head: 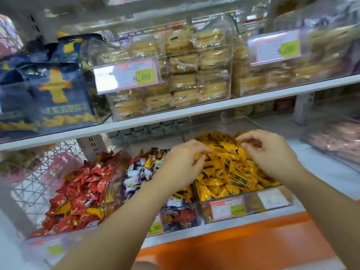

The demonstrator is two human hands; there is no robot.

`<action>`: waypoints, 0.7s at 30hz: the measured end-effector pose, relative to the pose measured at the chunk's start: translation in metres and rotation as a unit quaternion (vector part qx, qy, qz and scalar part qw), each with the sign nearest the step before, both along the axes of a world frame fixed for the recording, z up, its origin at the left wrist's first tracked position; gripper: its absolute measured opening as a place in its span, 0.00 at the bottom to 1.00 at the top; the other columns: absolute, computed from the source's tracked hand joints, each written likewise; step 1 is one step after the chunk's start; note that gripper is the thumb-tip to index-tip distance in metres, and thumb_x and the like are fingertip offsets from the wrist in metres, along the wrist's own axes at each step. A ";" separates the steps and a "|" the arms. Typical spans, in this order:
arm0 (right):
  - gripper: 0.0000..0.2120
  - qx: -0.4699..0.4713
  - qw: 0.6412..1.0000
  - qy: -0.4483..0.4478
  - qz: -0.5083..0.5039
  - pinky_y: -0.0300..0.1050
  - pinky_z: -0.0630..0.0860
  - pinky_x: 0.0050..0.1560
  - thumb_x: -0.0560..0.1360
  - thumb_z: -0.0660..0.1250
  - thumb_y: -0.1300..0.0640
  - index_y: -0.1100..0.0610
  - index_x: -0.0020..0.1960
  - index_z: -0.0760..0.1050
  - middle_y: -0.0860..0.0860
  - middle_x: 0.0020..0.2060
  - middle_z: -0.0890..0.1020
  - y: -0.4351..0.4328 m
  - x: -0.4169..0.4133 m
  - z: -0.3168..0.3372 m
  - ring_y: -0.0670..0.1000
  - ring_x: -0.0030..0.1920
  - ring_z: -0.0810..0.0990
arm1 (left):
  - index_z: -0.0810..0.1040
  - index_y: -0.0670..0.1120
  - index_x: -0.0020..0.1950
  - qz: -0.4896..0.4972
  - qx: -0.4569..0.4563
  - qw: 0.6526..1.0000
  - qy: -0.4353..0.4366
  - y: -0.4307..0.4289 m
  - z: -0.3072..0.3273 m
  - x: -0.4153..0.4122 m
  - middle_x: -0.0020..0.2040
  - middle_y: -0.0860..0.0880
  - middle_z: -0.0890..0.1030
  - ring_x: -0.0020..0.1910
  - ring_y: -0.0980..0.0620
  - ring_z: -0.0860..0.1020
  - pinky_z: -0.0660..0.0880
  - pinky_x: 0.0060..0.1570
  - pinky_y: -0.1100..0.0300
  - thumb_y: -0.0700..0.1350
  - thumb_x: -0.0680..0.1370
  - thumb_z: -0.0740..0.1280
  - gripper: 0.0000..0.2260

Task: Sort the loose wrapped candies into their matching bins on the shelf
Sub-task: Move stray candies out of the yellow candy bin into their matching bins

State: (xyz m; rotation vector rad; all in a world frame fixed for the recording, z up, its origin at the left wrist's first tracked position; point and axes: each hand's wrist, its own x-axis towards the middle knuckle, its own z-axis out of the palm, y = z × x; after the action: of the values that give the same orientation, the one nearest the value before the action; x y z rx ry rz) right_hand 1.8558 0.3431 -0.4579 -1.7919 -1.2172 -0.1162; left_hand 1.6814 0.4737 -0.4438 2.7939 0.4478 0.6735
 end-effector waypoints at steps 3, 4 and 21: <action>0.11 0.017 0.999 0.029 -0.025 0.33 0.70 0.48 0.75 0.66 0.64 0.47 0.45 0.78 0.36 0.40 0.77 -0.026 0.027 -0.003 0.38 0.43 0.76 | 0.79 0.51 0.61 -0.056 -0.009 0.997 0.044 -0.015 -0.001 0.044 0.60 0.52 0.77 0.59 0.54 0.74 0.70 0.60 0.58 0.43 0.80 0.61 0.12; 0.11 0.021 0.999 0.035 -0.032 0.33 0.70 0.48 0.75 0.66 0.64 0.48 0.45 0.77 0.37 0.41 0.77 -0.035 0.035 -0.005 0.39 0.43 0.76 | 0.79 0.51 0.61 -0.075 -0.019 0.995 0.065 -0.019 -0.001 0.058 0.59 0.52 0.78 0.59 0.54 0.74 0.69 0.60 0.59 0.43 0.80 0.62 0.11; 0.22 -0.144 0.976 0.141 0.085 0.27 0.74 0.49 0.77 0.65 0.56 0.28 0.57 0.66 0.35 0.58 0.73 -0.092 0.094 -0.047 0.32 0.48 0.78 | 0.66 0.63 0.70 -0.209 0.143 0.861 0.442 -0.031 -0.037 0.188 0.73 0.55 0.63 0.74 0.50 0.56 0.50 0.70 0.37 0.56 0.77 0.64 0.21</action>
State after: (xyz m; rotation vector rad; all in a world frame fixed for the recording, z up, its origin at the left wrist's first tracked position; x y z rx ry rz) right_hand 1.9493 0.2510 -0.5048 -1.8622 -1.2178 0.4198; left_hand 1.8691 0.4425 -0.4805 3.1647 -0.1597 -0.7370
